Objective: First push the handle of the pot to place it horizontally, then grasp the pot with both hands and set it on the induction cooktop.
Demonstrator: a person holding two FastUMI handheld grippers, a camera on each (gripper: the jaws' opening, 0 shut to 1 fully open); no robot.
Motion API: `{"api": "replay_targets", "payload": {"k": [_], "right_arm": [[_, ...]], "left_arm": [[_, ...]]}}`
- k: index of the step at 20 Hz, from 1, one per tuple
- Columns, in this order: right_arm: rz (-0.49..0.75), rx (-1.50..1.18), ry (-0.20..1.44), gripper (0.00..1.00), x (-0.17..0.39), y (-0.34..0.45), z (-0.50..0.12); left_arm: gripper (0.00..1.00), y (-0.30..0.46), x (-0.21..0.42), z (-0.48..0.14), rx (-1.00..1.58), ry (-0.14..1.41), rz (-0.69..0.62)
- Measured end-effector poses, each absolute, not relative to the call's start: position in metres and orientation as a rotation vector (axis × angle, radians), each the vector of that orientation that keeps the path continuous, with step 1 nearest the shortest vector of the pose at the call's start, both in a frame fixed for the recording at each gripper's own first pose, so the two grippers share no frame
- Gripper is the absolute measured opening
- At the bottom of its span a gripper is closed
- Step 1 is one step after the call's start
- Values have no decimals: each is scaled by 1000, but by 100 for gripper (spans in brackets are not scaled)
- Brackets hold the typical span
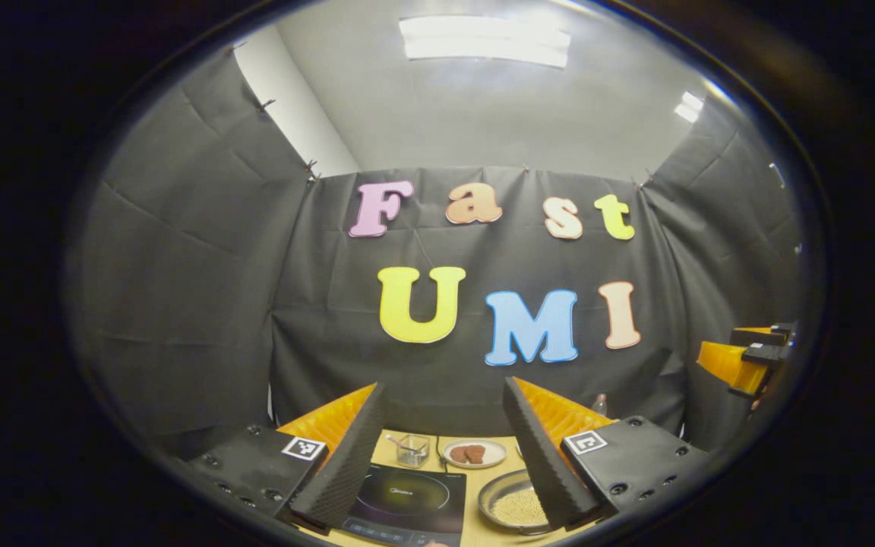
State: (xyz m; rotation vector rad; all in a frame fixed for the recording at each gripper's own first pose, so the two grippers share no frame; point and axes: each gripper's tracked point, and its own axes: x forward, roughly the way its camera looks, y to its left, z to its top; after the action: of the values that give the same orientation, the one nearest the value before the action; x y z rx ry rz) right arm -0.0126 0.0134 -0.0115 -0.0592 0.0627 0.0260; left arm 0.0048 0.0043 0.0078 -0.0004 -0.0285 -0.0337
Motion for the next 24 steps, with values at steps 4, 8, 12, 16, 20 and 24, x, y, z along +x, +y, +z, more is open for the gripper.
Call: {"api": "replay_targets", "payload": {"k": [4,8,12,16,20,24], "right_arm": [[44,-56,67,93,-13,21,-14],[36,-55,54,64,-12,25,-13],[56,-44,74,31,-10,36,-20],[32,-41,84,31,-16,36,-30],[87,-15,91,6,-10,64,-37],[182,-20,97,0,-7,99,-52]], "left_arm": [[100,10,6,6,4,-21,-30],[100,17,8,4,7,-17,-14],[100,21,9,4,-1,-19,-17],[100,29,12,3,-1,-18,-21],[100,47,14,0,-3,-19,-21],[100,65,20,-4,-4,-23,-27]]}}
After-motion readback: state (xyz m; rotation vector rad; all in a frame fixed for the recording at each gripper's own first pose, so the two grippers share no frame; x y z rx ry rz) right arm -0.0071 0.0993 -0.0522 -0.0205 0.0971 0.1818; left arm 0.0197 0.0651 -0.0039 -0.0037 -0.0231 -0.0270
